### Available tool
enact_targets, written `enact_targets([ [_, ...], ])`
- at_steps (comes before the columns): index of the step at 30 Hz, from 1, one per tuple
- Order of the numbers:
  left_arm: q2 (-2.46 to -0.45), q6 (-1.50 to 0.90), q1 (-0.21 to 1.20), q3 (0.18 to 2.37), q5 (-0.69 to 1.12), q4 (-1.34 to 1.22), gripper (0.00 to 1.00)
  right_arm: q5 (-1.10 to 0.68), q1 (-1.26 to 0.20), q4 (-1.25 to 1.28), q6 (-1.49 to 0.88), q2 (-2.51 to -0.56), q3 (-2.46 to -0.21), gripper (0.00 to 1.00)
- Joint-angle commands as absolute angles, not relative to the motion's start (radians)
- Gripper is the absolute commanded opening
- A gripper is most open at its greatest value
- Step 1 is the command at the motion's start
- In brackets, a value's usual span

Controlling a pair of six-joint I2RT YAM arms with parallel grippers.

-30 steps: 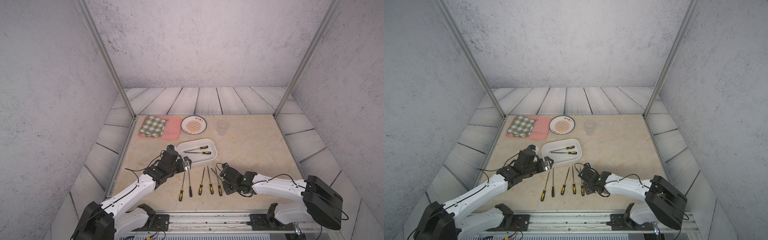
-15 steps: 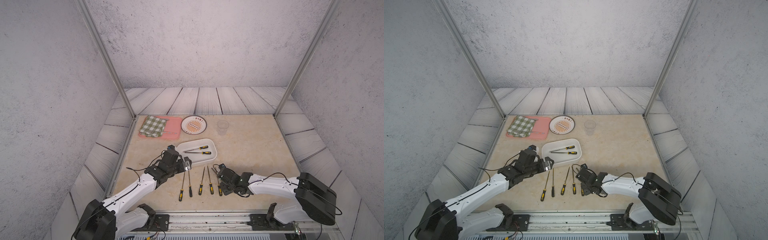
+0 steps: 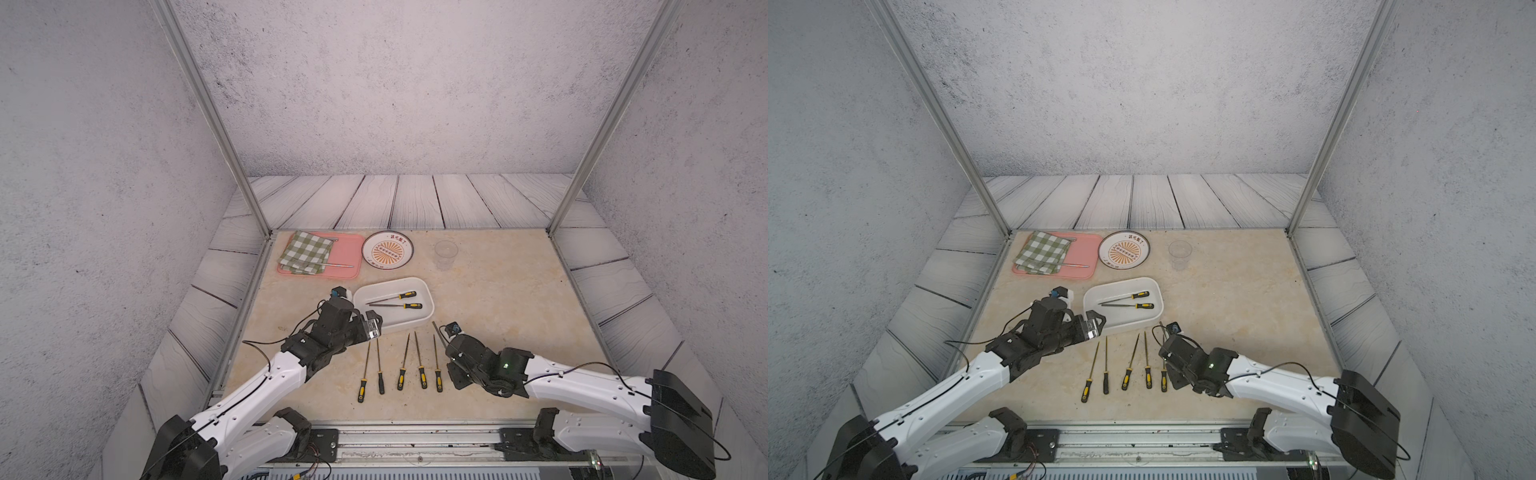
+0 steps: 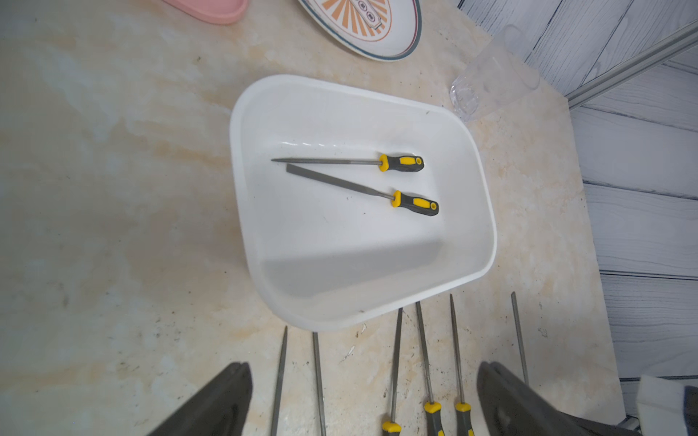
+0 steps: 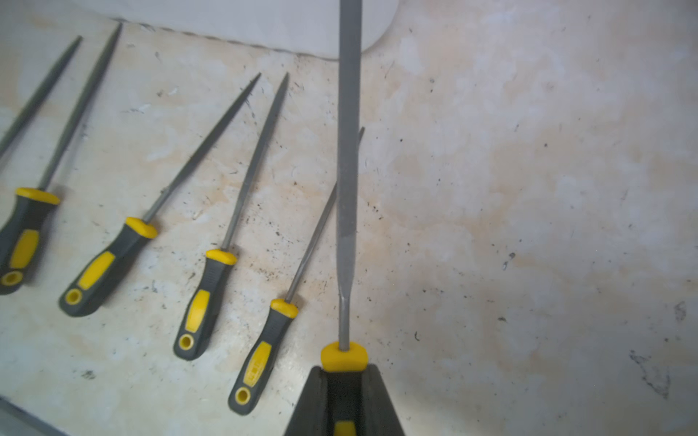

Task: Put the file tool into the storage box
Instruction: Pick up the file tool from the center of the board, then place the file tool in the storage box.

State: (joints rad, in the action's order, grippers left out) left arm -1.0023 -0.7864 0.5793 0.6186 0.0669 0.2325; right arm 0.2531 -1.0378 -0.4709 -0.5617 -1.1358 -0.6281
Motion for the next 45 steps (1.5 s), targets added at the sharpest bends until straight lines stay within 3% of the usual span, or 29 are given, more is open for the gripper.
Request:
enact_targets([
  [1, -0.974, -0.787, 0.584, 0.626, 0.04, 0.231, 0.98, 0.245, -1.042, -0.495, -0.486, -1.057, -0.662, 0.12],
  [8, -0.926, -0.777, 0.579, 0.619, 0.008, 0.243, 0.98, 0.211, -1.041, -0.463, -0.293, -0.958, -0.736, 0.13],
  [19, -0.95, -0.767, 0.53, 0.656, 0.082, 0.233, 0.98, 0.164, -1.024, -0.503, -0.054, -0.986, -0.865, 0.13],
  [31, -0.976, -0.776, 0.405, 0.628, 0.205, 0.197, 0.98, -0.151, -0.856, -0.411, 0.096, -1.143, -0.969, 0.13],
  [45, -1.034, -0.75, 0.374, 0.593, 0.184, 0.193, 0.98, -0.137, -0.773, -0.445, 0.278, -1.44, -1.143, 0.09],
])
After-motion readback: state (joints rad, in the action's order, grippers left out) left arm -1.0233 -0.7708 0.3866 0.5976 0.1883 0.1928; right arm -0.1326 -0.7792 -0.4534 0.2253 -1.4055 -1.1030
